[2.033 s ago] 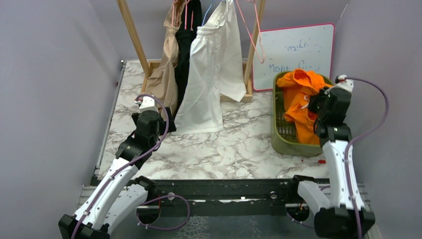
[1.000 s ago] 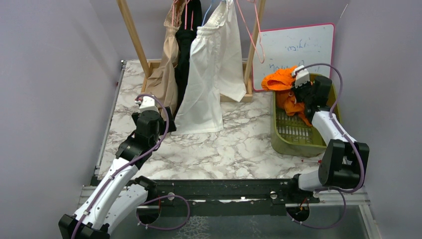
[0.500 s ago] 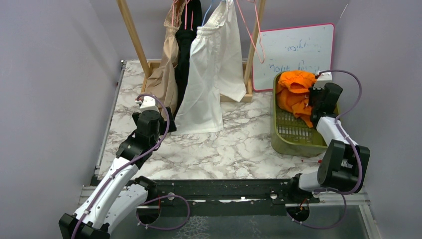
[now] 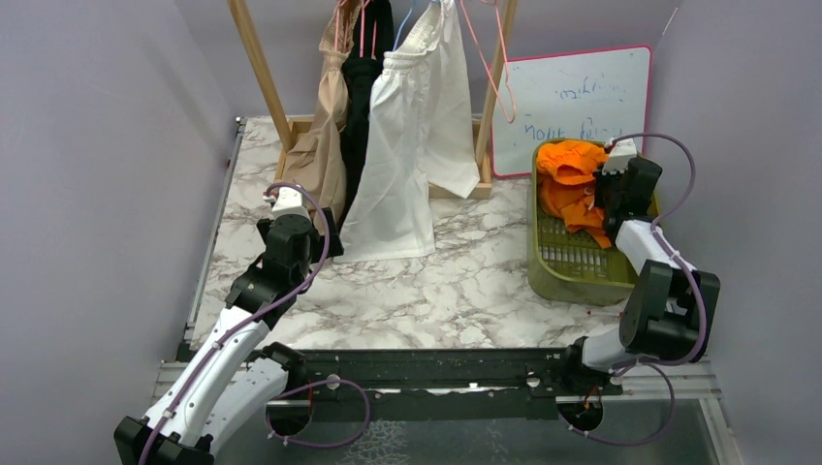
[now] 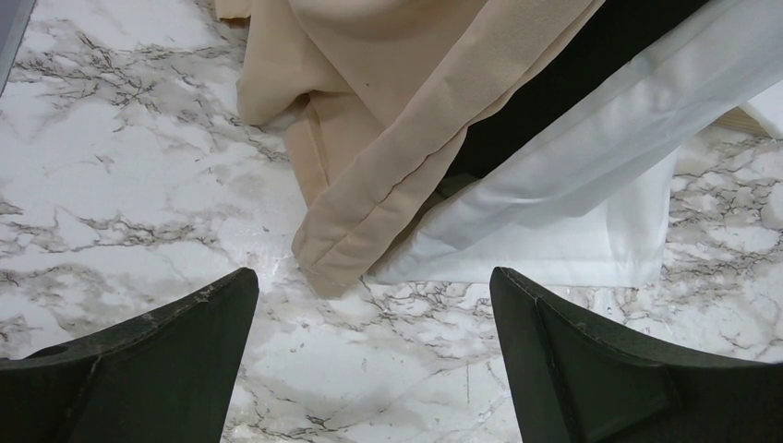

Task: Remove the shorts from the hanger
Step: Place the shorts in the basket.

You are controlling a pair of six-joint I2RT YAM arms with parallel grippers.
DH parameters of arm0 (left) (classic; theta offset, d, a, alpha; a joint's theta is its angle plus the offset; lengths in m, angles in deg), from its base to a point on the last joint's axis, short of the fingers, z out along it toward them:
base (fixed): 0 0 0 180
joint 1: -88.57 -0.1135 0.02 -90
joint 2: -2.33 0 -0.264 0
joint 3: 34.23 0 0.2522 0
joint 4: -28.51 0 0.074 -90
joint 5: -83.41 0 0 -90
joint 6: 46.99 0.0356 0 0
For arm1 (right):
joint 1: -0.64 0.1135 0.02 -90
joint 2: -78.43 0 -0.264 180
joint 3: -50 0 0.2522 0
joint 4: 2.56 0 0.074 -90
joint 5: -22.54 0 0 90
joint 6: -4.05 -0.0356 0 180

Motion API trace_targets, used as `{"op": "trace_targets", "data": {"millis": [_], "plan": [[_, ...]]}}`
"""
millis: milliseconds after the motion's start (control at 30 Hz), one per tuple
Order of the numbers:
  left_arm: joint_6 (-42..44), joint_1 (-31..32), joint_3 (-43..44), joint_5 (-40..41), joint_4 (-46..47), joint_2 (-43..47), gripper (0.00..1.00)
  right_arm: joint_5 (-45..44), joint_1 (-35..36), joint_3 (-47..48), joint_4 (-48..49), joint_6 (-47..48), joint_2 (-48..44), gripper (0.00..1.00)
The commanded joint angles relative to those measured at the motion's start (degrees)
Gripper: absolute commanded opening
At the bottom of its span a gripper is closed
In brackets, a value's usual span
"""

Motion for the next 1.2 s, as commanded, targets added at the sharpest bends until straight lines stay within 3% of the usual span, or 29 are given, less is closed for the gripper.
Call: {"op": "trace_targets", "data": {"millis": [0, 167, 267, 367, 467, 633, 767, 867, 1033, 1167], "plan": [[0.7, -0.2, -0.3, -1.8, 1.2, 0.3, 0.99, 4.1, 0.0, 3.1, -8.3, -3.0, 5.5, 0.13], [0.7, -0.2, -0.5, -1.9, 1.3, 0.5, 0.99, 1.7, -0.1, 3.8, -10.8, -4.0, 7.6, 0.19], [0.7, -0.2, -0.4, -2.0, 1.3, 0.4, 0.99, 1.0, 0.0, 5.0, -11.5, -4.6, 4.7, 0.4], [0.7, -0.2, -0.4, -2.0, 1.2, 0.5, 0.99, 1.3, -0.1, 6.5, -12.8, -4.7, 0.7, 0.47], [0.7, -0.2, -0.4, -1.8, 1.2, 0.8, 0.99, 2.8, 0.0, 7.3, -14.2, -4.8, -3.1, 0.65], [0.7, -0.2, -0.4, -2.0, 1.4, 0.9, 0.99, 7.3, -0.1, 6.8, -12.6, -8.6, -4.5, 0.71], [0.7, -0.2, -0.4, -2.3, 1.3, 0.7, 0.99, 7.6, -0.1, 9.8, -13.9, -12.7, 2.8, 0.71], [0.8, -0.2, -0.4, -2.3, 1.3, 0.9, 0.99, 5.7, 0.0, 14.1, -20.3, -13.4, 9.5, 0.71], [0.8, -0.2, -0.5, -2.0, 1.2, 0.8, 0.99, 2.9, 0.0, 13.7, -20.3, -17.6, 14.4, 0.68], [0.9, -0.2, -0.4, -2.3, 1.3, 0.2, 0.99, 5.4, -0.1, 16.7, -27.2, -18.3, 17.5, 0.66]]}}
